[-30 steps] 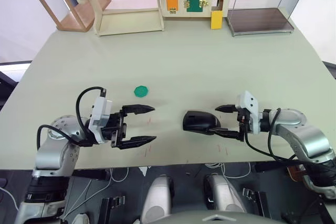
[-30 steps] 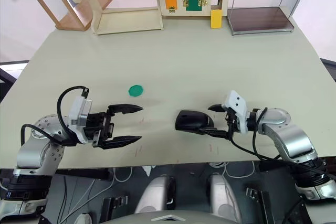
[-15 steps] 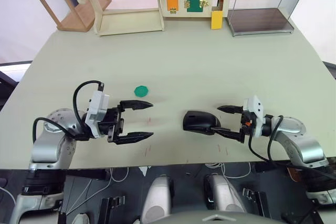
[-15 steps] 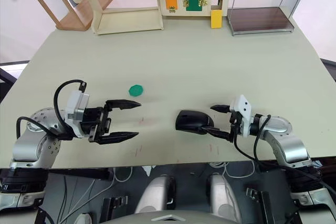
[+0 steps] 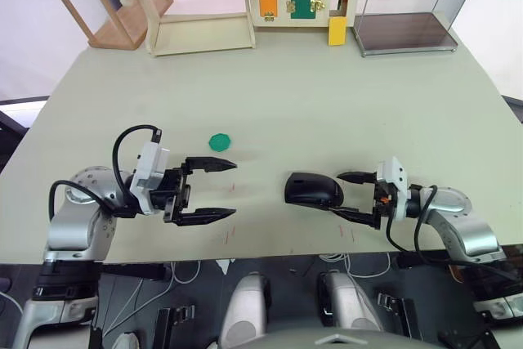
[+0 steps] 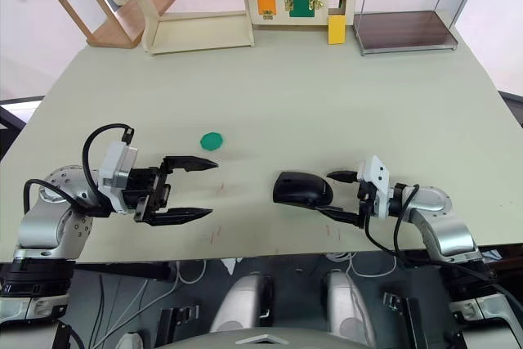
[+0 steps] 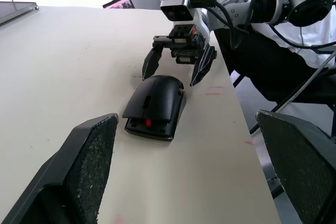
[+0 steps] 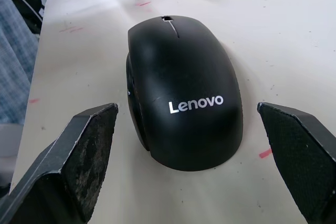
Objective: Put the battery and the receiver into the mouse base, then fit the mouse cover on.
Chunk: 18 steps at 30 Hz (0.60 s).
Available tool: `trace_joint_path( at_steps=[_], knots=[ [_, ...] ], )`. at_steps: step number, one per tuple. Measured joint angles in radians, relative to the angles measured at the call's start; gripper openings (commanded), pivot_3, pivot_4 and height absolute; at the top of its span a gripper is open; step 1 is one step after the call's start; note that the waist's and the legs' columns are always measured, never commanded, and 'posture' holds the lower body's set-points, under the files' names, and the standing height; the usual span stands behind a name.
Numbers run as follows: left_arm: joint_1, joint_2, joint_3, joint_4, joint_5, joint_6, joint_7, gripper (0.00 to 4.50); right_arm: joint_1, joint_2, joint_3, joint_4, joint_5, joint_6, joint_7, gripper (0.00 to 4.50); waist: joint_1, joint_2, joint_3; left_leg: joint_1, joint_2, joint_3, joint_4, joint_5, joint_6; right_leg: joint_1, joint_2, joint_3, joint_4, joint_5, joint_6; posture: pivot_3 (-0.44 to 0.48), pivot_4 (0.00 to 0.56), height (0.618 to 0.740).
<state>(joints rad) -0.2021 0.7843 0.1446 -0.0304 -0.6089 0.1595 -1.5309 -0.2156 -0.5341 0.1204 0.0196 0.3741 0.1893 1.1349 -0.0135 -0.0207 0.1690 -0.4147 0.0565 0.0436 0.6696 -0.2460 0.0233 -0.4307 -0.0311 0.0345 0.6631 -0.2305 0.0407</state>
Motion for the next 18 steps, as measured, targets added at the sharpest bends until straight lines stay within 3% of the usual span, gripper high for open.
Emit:
trace_joint_path(
  at_steps=[18],
  knots=[
    [0.001, 0.011, 0.0, 0.001, -0.001, 0.003, -0.008, 4.5, -0.015, 0.009, 0.002, 0.003, -0.013, 0.006, 0.013, 4.47, 0.001, 0.0, 0.0, 0.0, 0.0, 0.0, 0.0, 0.0, 0.0, 0.0, 0.0, 0.0, 0.0, 0.0, 0.0, 0.0, 0.15, 0.74]
  ],
)
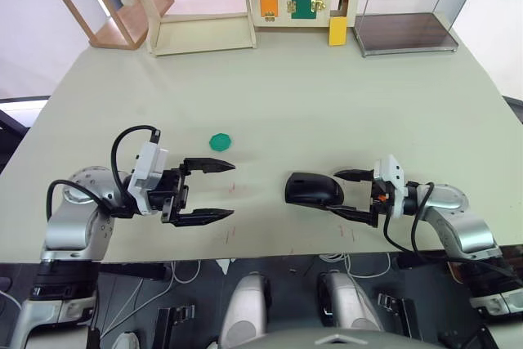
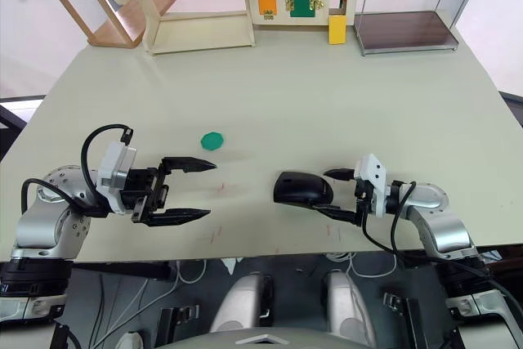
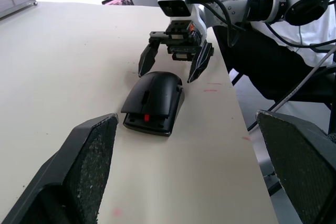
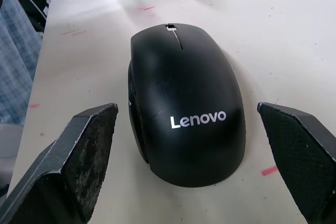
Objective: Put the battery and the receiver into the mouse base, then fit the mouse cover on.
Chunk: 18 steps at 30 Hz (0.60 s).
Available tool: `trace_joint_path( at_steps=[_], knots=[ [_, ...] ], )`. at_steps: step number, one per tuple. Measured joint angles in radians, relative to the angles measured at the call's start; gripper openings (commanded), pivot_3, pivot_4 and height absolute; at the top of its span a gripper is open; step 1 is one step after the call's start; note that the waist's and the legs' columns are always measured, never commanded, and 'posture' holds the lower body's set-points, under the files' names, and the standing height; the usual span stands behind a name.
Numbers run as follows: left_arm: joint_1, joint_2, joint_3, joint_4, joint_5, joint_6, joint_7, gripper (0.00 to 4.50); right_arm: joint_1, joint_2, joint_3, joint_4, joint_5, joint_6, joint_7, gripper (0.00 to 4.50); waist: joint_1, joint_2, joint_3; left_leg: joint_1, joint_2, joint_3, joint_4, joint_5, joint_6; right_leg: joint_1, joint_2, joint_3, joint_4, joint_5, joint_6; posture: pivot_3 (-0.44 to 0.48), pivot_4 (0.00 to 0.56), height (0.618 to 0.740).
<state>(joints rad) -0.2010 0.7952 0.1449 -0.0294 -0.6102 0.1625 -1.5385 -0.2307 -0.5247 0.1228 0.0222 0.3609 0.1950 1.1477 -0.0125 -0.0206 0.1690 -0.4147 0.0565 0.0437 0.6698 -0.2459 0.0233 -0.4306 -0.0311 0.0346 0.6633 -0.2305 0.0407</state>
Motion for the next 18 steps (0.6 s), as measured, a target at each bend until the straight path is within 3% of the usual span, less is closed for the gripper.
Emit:
trace_joint_path(
  at_steps=[3, 5, 18],
  knots=[
    [-0.001, 0.0, 0.0, 0.0, 0.0, 0.0, 0.0, 4.5, 0.0, 0.0, 0.0, 0.0, 0.0, 0.003, 0.002, 3.84, 0.0, 0.0, 0.0, 0.0, 0.0, 0.0, 0.0, 0.0, 0.0, 0.0, 0.0, 0.0, 0.0, 0.0, 0.0, 0.0, 0.15, 0.74],
    [-0.004, 0.0, 0.0, 0.0, 0.0, 0.0, 0.0, 4.5, 0.0, 0.0, 0.0, 0.0, -0.001, 0.005, 0.002, 3.02, 0.0, 0.0, 0.0, 0.0, 0.0, 0.0, 0.0, 0.0, 0.0, 0.0, 0.0, 0.0, 0.0, 0.0, 0.0, 0.0, 0.15, 0.74],
    [-0.005, 0.0, 0.0, 0.0, 0.0, -0.001, 0.0, 4.5, 0.0, 0.0, 0.001, -0.006, -0.004, 0.019, 0.0, 3.02, 0.0, 0.0, 0.0, 0.0, 0.0, 0.0, 0.0, 0.0, 0.0, 0.0, 0.0, 0.0, 0.0, 0.0, 0.0, 0.0, 0.15, 0.74]
  ],
)
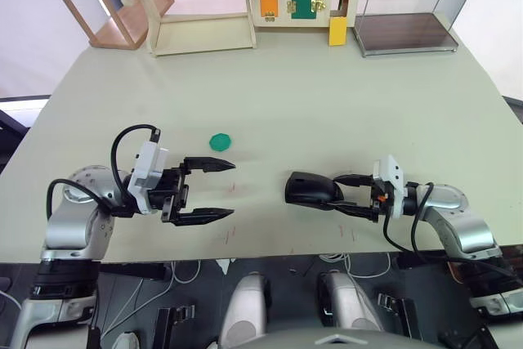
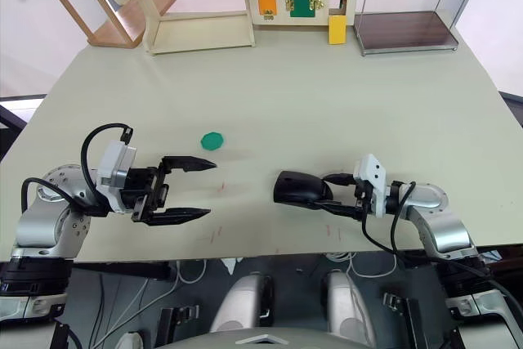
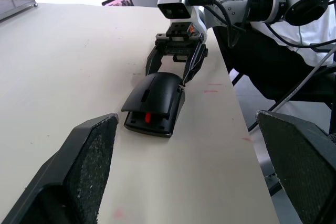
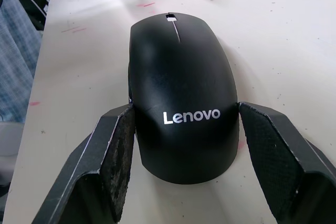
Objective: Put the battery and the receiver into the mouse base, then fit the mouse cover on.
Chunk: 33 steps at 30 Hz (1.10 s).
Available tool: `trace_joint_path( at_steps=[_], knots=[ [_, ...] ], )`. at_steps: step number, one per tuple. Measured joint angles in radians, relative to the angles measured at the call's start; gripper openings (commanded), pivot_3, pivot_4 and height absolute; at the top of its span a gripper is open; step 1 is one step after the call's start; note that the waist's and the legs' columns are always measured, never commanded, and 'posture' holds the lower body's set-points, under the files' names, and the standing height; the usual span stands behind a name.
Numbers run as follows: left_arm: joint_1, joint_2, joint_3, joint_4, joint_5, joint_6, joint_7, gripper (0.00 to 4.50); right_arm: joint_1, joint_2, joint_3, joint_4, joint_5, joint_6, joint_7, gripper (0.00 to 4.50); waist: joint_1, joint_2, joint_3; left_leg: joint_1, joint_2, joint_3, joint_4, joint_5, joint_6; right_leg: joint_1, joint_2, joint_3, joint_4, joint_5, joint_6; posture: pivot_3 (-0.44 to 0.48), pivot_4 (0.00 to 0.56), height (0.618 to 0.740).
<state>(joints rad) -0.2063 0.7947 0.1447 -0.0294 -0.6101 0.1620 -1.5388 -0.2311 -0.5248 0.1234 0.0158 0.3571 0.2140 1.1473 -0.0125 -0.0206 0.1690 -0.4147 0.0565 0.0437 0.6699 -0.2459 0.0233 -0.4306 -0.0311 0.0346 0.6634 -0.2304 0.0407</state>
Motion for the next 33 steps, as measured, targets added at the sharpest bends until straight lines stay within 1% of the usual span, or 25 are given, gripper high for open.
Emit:
trace_joint_path(
  at_steps=[5, 13, 15, 17, 19, 22, 25, 33],
  knots=[
    [-0.001, -0.001, 0.0, 0.0, 0.0, 0.0, 0.0, 4.5, 0.0, -0.003, 0.0, -0.024, -0.004, 0.002, 0.0, 3.02, 0.0, 0.0, 0.0, 0.0, 0.0, 0.0, 0.0, 0.0, 0.0, 0.0, 0.0, 0.0, 0.0, 0.0, 0.0, 0.0, 0.15, 0.74],
    [-0.004, -0.003, -0.003, 0.0, 0.0, -0.001, 0.0, 4.5, -0.002, -0.014, 0.001, -0.124, -0.004, 0.026, -0.019, 3.02, 0.0, 0.0, 0.0, 0.0, 0.0, 0.0, 0.0, 0.0, 0.0, 0.0, 0.0, 0.0, 0.0, 0.0, 0.0, 0.0, 0.15, 0.74],
    [-0.005, -0.003, -0.004, 0.0, 0.0, -0.001, 0.0, 4.5, -0.016, -0.026, 0.018, -0.144, -0.014, 0.042, -0.025, 3.02, 0.0, 0.0, 0.0, 0.0, 0.0, 0.0, 0.0, 0.0, 0.0, 0.0, 0.0, 0.0, 0.0, 0.0, 0.0, 0.0, 0.15, 0.74],
    [-0.006, -0.004, -0.007, 0.0, 0.0, -0.001, 0.0, 4.5, -0.03, -0.043, 0.039, -0.177, -0.041, 0.087, -0.053, 3.02, -0.001, 0.0, 0.0, 0.0, 0.0, 0.0, 0.0, 0.0, 0.0, 0.0, 0.0, 0.0, 0.0, 0.0, 0.0, 0.0, 0.15, 0.74],
    [-0.005, -0.005, -0.008, 0.0, 0.0, -0.001, 0.0, 4.5, -0.056, -0.078, 0.061, -0.234, -0.056, 0.182, -0.086, 3.02, 0.0, 0.0, 0.0, 0.0, 0.0, 0.0, 0.0, 0.0, 0.0, 0.0, 0.0, 0.0, 0.0, 0.0, 0.0, 0.0, 0.15, 0.74],
    [-0.005, -0.005, -0.008, 0.0, 0.0, -0.001, 0.0, 4.5, -0.072, -0.094, 0.068, -0.268, -0.064, 0.226, -0.1, 3.02, 0.0, 0.0, 0.0, 0.0, 0.0, 0.0, 0.0, 0.0, 0.0, 0.0, 0.0, 0.0, 0.0, 0.0, 0.0, 0.0, 0.15, 0.74],
    [-0.005, -0.005, -0.008, 0.0, 0.0, -0.001, 0.001, 4.5, -0.107, -0.114, 0.08, -0.316, -0.075, 0.312, -0.132, 3.02, 0.0, 0.0, 0.0, 0.0, 0.0, 0.0, 0.0, 0.0, 0.0, 0.0, 0.0, 0.0, 0.0, 0.0, 0.0, 0.0, 0.15, 0.74],
    [-0.011, -0.006, -0.02, 0.002, 0.0, -0.001, 0.001, 4.5, -0.13, -0.138, 0.134, -0.395, -0.096, 0.43, -0.188, 3.02, 0.0, 0.0, 0.0, 0.0, 0.0, 0.0, 0.0, 0.0, 0.0, 0.0, 0.0, 0.0, 0.0, 0.0, 0.0, 0.0, 0.15, 0.74]
  ],
)
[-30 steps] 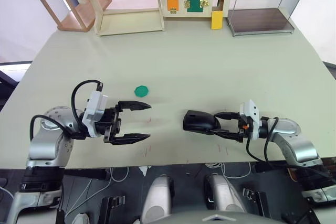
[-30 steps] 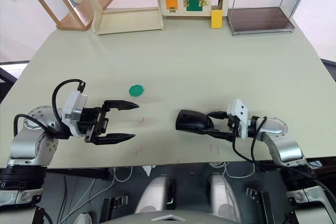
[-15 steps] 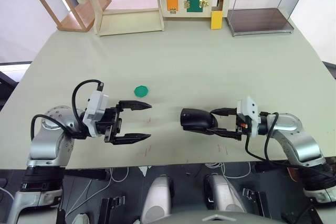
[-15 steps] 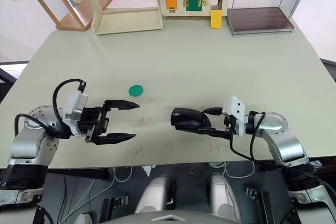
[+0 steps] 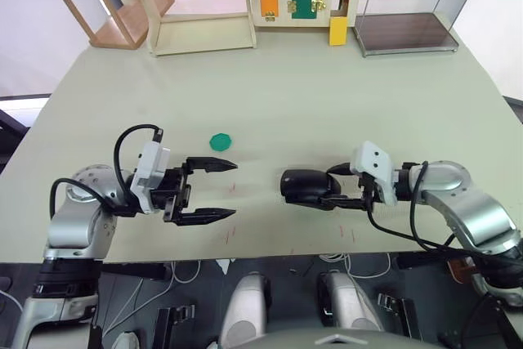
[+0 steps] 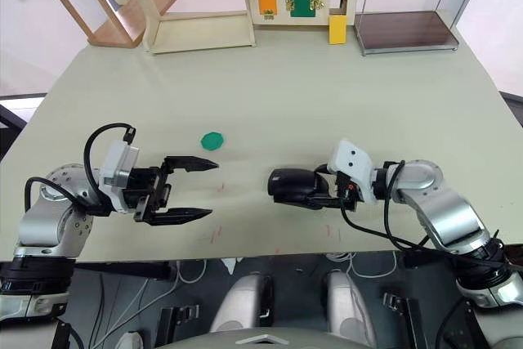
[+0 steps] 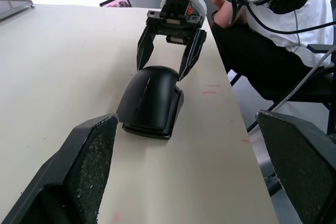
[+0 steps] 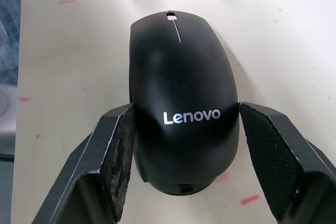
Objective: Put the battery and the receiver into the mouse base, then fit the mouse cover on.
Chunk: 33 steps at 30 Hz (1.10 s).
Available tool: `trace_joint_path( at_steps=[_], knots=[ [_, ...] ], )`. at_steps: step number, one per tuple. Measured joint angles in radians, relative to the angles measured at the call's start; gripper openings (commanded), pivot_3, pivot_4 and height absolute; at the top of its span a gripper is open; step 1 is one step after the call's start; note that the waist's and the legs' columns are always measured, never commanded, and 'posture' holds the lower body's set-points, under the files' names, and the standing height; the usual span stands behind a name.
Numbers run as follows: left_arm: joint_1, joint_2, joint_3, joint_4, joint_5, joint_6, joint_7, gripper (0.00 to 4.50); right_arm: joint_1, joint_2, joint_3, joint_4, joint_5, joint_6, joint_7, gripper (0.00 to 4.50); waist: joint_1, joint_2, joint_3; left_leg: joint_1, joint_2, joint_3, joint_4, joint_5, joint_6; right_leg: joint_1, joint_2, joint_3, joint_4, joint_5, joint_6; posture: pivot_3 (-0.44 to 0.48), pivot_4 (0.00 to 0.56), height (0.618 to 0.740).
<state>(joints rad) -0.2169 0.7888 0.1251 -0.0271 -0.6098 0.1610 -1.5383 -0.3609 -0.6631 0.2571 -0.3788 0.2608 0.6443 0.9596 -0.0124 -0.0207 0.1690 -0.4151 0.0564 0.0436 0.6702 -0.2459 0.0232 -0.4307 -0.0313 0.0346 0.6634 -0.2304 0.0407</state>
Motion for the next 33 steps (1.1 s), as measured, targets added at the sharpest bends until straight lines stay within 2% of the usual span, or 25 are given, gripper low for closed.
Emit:
trace_joint_path(
  at_steps=[7, 33],
  knots=[
    [-0.012, -0.007, -0.011, 0.003, 0.0, -0.001, 0.0, 4.5, 0.001, -0.016, 0.05, -0.016, -0.054, 0.009, -0.032, 3.02, 0.0, 0.0, 0.0, 0.0, 0.0, 0.0, 0.0, 0.0, 0.0, 0.0, 0.0, 0.0, 0.0, 0.0, 0.0, 0.0, 0.15, 0.74],
    [-0.009, -0.009, -0.013, 0.014, 0.001, -0.008, 0.0, 4.5, -0.032, -0.042, 0.058, -0.096, -0.05, 0.123, -0.055, 3.02, -0.001, 0.0, 0.0, 0.0, 0.0, 0.0, 0.0, 0.0, 0.0, 0.0, 0.0, 0.0, 0.0, 0.0, 0.0, 0.0, 0.15, 0.74]
  ],
)
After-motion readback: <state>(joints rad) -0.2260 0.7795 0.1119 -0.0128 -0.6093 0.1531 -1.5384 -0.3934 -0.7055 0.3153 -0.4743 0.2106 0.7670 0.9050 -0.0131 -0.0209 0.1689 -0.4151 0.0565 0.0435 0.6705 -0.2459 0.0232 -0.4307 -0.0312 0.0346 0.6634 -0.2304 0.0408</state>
